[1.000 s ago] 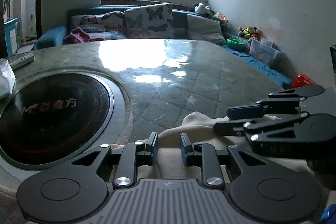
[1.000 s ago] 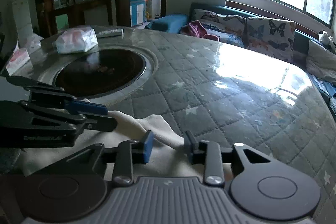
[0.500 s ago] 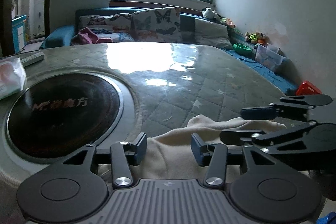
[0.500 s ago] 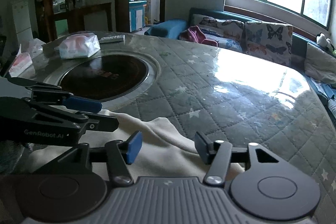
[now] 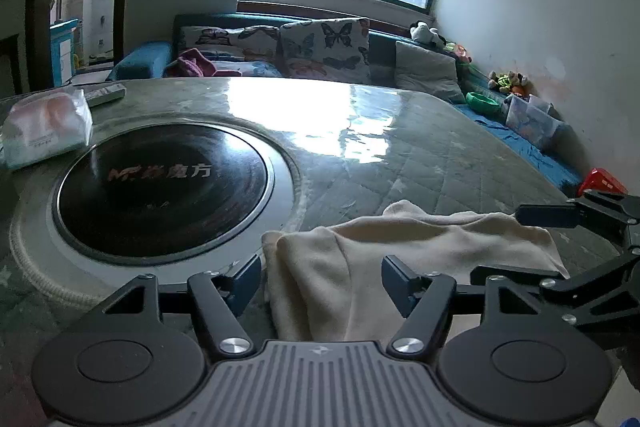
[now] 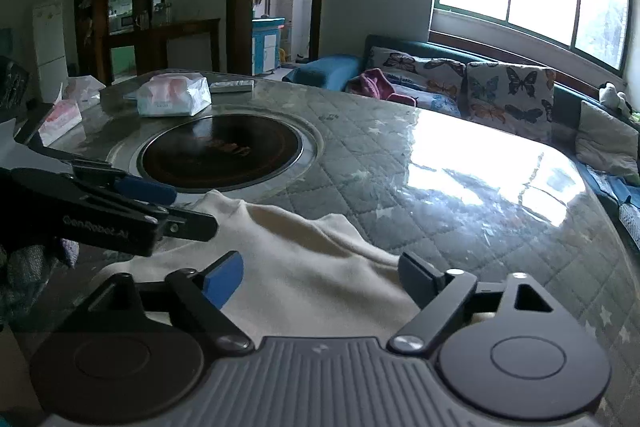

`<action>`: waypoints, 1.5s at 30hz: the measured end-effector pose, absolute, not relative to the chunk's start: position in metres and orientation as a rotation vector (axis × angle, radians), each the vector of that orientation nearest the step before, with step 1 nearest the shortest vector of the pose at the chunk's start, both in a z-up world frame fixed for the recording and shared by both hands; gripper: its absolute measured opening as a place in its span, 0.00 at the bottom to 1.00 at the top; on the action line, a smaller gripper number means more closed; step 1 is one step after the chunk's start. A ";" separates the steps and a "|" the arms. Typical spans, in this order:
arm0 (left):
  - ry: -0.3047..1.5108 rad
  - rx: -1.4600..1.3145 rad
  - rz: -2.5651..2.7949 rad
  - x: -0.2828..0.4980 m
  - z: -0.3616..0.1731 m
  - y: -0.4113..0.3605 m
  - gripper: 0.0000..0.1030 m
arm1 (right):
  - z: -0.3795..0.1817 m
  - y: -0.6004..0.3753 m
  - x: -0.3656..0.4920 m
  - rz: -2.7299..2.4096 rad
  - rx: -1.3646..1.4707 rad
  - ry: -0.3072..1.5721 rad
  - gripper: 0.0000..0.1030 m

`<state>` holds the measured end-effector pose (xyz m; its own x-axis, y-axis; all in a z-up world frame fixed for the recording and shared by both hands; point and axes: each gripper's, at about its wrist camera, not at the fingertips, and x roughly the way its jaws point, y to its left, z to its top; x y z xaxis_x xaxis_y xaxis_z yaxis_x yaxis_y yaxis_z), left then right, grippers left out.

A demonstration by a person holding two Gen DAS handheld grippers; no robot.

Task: Fold clothes

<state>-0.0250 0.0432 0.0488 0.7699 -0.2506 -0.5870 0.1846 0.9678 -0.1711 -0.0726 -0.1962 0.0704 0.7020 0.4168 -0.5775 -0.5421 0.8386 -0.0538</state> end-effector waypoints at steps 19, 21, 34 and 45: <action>0.584 -0.140 -0.159 -0.059 0.054 0.062 1.00 | 0.071 -0.208 -0.114 0.503 -0.191 0.479 1.00; 0.578 -0.142 -0.154 -0.063 0.054 0.063 1.00 | 0.071 -0.207 -0.118 0.507 -0.193 0.474 1.00; 0.571 -0.147 -0.119 -0.081 0.058 0.066 1.00 | 0.068 -0.197 -0.138 0.522 -0.204 0.456 1.00; 0.588 -0.140 -0.069 -0.091 0.061 0.067 1.00 | 0.062 -0.185 -0.155 0.547 -0.245 0.483 1.00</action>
<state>-0.0914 0.0670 0.0612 0.8301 -0.1051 -0.5477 0.0251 0.9881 -0.1515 -0.1546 -0.1855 0.0619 0.7468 0.4385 -0.5000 -0.5508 0.8291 -0.0955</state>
